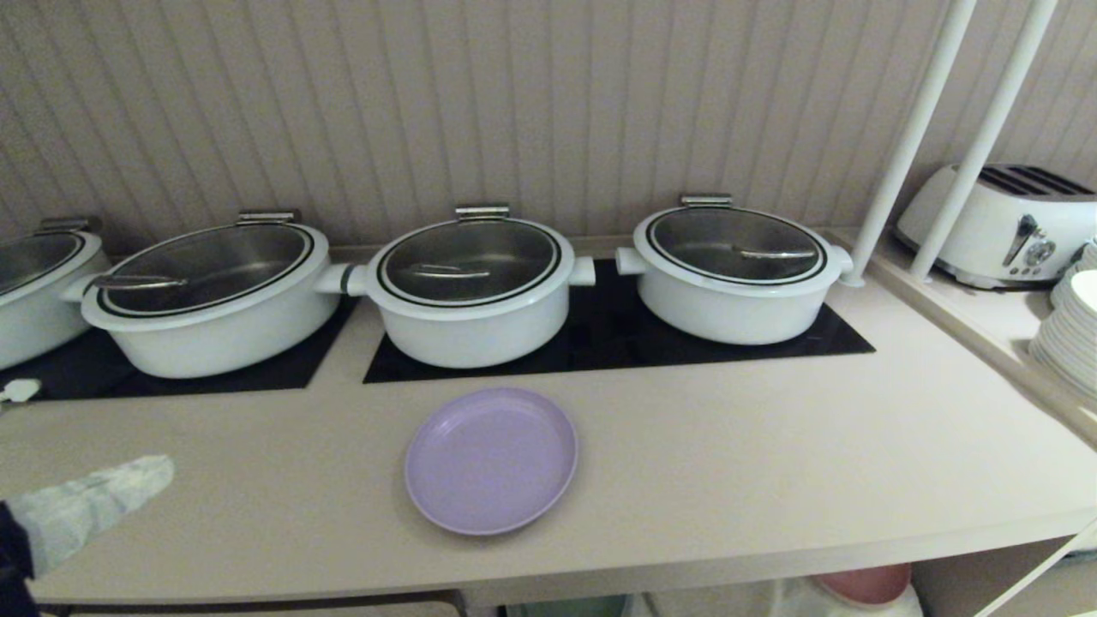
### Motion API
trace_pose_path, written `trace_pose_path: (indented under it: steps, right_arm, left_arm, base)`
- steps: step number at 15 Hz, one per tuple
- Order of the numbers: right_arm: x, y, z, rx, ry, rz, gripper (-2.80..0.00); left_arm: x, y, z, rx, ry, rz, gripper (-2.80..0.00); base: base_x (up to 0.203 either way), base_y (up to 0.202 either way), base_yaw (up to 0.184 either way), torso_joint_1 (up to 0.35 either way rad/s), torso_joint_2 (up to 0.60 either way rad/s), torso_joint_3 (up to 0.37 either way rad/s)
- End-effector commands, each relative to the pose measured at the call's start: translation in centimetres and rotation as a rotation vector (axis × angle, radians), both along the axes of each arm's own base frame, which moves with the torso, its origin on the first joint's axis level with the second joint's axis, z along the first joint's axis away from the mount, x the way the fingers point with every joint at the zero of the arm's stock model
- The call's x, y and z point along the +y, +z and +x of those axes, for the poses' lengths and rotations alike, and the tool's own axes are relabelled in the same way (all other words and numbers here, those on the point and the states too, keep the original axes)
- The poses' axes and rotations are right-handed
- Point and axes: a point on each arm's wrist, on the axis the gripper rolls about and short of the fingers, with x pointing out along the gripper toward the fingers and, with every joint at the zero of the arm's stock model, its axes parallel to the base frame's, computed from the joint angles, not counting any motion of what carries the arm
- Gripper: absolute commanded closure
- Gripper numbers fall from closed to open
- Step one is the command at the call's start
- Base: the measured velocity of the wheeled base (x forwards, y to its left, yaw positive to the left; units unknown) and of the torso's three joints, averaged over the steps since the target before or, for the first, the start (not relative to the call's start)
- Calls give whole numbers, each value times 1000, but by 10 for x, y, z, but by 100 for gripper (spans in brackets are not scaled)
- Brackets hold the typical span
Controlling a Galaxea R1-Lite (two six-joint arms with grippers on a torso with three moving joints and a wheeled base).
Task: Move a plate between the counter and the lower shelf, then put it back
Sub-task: Pick up the plate
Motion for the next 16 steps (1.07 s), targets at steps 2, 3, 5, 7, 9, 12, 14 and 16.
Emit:
trace_pose_path:
  steps: [2,3,5,7,9,12,14,16]
  right_arm:
    - [0,0,0,1,2,0,0]
    - [0,0,0,1,1,0,0]
    - [0,0,0,1,1,0,0]
    - [0,0,0,1,1,0,0]
    - [0,0,0,1,1,0,0]
    - [0,0,0,1,1,0,0]
    - [0,0,0,1,1,0,0]
    - [0,0,0,1,1,0,0]
  left_arm:
    - [-10,11,64,145,-97,-7,0]
    - [-14,19,76,149,-119,-6,0]
    - [-24,30,100,213,-154,4,0]
    - [-32,24,116,348,-164,27,0]
    - [-37,15,131,448,-140,67,0]
    - [-42,-5,149,539,-66,141,0]
    - [-43,-11,152,564,-57,153,0]
    - [-48,-13,151,575,-73,155,0]
  base:
    - [0,0,0,0,0,0]
    - [0,0,0,0,0,0]
    - [0,0,0,0,0,0]
    - [0,0,0,0,0,0]
    - [0,0,0,0,0,0]
    - [0,0,0,0,0,0]
    - [0,0,0,0,0,0]
    - [0,0,0,0,0,0]
